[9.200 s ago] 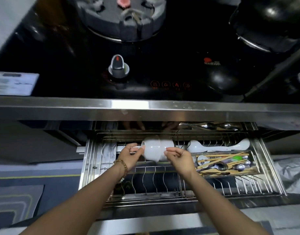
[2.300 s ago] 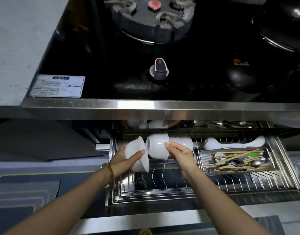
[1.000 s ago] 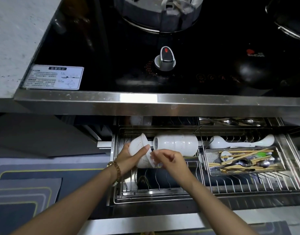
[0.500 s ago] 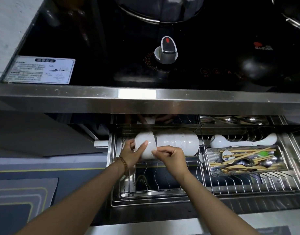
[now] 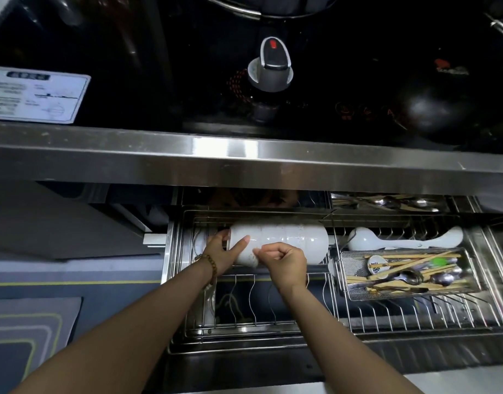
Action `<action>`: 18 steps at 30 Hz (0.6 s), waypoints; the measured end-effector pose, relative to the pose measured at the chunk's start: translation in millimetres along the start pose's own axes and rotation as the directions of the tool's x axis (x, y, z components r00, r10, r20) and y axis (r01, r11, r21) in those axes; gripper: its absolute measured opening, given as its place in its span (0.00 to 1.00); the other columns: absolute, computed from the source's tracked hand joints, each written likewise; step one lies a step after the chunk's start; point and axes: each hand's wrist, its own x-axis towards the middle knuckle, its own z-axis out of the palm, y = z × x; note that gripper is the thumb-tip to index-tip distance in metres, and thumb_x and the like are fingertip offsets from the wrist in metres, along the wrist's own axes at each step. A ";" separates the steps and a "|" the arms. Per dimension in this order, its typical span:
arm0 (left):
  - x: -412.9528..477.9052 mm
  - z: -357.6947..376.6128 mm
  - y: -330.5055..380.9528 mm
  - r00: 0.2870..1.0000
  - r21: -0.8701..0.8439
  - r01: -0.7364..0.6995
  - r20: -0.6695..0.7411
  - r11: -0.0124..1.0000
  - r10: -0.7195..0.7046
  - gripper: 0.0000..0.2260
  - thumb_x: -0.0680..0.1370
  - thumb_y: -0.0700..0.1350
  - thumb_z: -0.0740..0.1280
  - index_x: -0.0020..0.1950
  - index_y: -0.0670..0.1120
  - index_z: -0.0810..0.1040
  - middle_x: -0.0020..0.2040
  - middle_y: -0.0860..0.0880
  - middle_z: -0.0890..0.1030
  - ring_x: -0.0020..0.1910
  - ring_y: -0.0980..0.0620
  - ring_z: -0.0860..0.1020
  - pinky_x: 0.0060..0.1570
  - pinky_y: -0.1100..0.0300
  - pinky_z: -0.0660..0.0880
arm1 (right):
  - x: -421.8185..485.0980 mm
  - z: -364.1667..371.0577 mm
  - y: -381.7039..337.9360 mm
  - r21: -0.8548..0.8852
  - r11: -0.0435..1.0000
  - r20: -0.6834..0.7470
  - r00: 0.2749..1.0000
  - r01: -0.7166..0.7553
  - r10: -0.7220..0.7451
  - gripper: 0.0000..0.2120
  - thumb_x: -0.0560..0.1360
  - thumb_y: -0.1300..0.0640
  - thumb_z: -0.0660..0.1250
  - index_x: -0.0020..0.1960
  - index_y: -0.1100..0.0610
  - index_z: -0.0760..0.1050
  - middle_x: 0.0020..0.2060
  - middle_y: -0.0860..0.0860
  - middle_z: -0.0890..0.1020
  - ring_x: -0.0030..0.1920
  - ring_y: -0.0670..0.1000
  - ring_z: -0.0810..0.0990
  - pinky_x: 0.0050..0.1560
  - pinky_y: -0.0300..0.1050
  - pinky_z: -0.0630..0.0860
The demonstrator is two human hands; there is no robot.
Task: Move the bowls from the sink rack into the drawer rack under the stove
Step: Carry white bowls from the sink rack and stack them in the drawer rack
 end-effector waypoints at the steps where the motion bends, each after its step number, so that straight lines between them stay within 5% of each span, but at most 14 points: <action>1: -6.1 0.8 7.0 1.000 0.020 -0.006 -0.003 1.000 0.006 0.35 0.65 0.66 0.69 0.66 0.49 0.70 0.62 0.51 0.71 0.59 0.52 0.74 0.62 0.49 0.74 | 2.0 -0.5 -0.1 0.007 1.000 -0.014 1.000 -0.008 0.008 0.07 0.65 0.61 0.76 0.33 0.54 0.79 0.25 0.48 0.78 0.30 0.48 0.76 0.40 0.40 0.77; 3: -8.2 3.5 8.8 1.000 0.033 -0.003 -0.007 0.999 0.004 0.31 0.70 0.59 0.69 0.68 0.47 0.67 0.62 0.50 0.69 0.57 0.52 0.72 0.62 0.50 0.73 | 4.9 -1.6 1.2 0.014 1.000 -0.021 1.000 -0.012 0.012 0.07 0.65 0.61 0.76 0.33 0.54 0.79 0.26 0.50 0.79 0.32 0.49 0.78 0.43 0.43 0.78; 8: -1.8 6.6 1.5 0.999 0.038 0.029 -0.046 0.999 -0.027 0.45 0.58 0.70 0.68 0.69 0.50 0.65 0.68 0.46 0.67 0.62 0.46 0.73 0.60 0.46 0.75 | 4.7 -0.3 5.4 0.037 0.999 -0.061 0.998 -0.022 0.024 0.04 0.66 0.61 0.76 0.35 0.58 0.81 0.30 0.54 0.82 0.34 0.52 0.80 0.45 0.46 0.79; 14: -10.2 10.5 8.0 0.997 -0.043 0.044 -0.063 0.998 -0.047 0.33 0.67 0.61 0.71 0.67 0.48 0.68 0.66 0.47 0.70 0.62 0.47 0.74 0.63 0.48 0.73 | -1.4 -9.1 0.7 0.080 0.996 -0.063 0.997 -0.043 0.048 0.05 0.68 0.64 0.73 0.35 0.58 0.79 0.28 0.53 0.80 0.34 0.52 0.79 0.46 0.46 0.78; 18: -28.7 5.1 14.3 0.998 -0.020 0.020 -0.066 1.000 -0.021 0.25 0.74 0.53 0.67 0.67 0.44 0.68 0.67 0.45 0.70 0.64 0.48 0.71 0.60 0.61 0.66 | -12.8 -19.7 -9.0 0.122 0.992 0.012 1.000 -0.024 0.023 0.06 0.70 0.67 0.70 0.44 0.58 0.77 0.33 0.55 0.79 0.40 0.55 0.78 0.52 0.49 0.76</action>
